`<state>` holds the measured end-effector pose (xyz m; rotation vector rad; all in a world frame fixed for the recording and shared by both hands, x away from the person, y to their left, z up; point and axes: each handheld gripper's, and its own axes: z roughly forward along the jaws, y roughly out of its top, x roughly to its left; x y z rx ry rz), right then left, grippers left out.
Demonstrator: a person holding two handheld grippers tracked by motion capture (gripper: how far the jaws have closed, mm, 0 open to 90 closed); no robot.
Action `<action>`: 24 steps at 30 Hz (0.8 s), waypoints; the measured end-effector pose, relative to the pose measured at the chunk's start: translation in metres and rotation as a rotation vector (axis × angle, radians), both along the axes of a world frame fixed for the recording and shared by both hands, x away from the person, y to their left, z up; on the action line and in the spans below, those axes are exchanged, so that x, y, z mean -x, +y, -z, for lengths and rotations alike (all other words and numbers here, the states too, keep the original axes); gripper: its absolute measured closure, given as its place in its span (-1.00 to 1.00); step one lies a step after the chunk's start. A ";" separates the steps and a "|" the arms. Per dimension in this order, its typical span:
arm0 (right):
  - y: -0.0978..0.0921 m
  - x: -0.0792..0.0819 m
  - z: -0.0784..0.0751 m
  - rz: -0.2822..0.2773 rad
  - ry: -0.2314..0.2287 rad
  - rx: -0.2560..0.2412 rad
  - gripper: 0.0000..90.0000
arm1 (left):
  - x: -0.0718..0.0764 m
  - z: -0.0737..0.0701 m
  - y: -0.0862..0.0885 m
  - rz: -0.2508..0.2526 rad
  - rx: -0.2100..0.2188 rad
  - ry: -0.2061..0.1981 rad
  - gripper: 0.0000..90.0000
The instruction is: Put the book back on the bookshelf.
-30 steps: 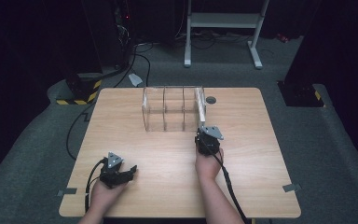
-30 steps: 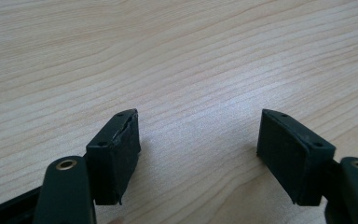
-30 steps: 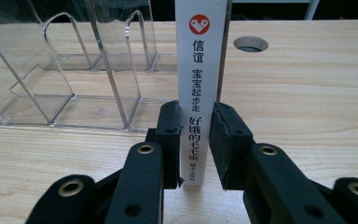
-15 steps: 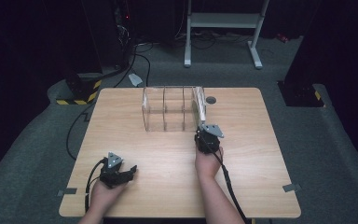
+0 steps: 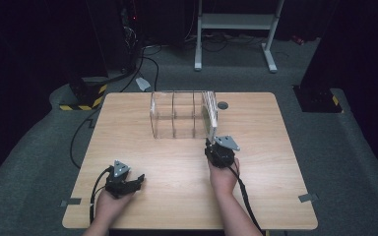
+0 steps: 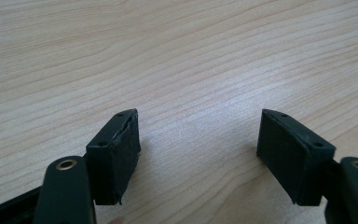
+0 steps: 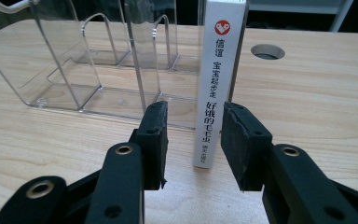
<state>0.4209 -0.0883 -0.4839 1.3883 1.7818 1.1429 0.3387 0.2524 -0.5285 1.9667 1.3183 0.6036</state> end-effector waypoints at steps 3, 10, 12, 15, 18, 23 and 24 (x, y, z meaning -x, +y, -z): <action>0.000 0.002 -0.002 -0.020 -0.015 0.010 0.39 | 0.000 0.000 0.000 0.000 0.000 0.001 -0.34; 0.001 -0.003 -0.006 -0.037 -0.023 0.023 0.40 | 0.000 0.000 0.000 0.000 0.000 0.000 -0.34; 0.003 -0.004 -0.007 -0.037 -0.026 0.030 0.40 | 0.000 0.000 0.000 -0.001 0.000 0.000 -0.34; 0.004 -0.006 -0.008 -0.036 -0.026 0.032 0.40 | 0.000 0.000 0.000 0.000 0.000 0.000 -0.34; 0.005 -0.008 -0.009 -0.033 -0.029 0.035 0.40 | 0.000 0.000 0.000 -0.001 0.000 0.000 -0.34; 0.005 -0.011 -0.008 -0.031 -0.028 0.039 0.41 | 0.000 0.000 0.000 0.000 0.000 0.000 -0.34; 0.005 -0.011 -0.007 -0.030 -0.026 0.038 0.41 | 0.000 0.000 0.000 0.000 0.000 0.000 -0.34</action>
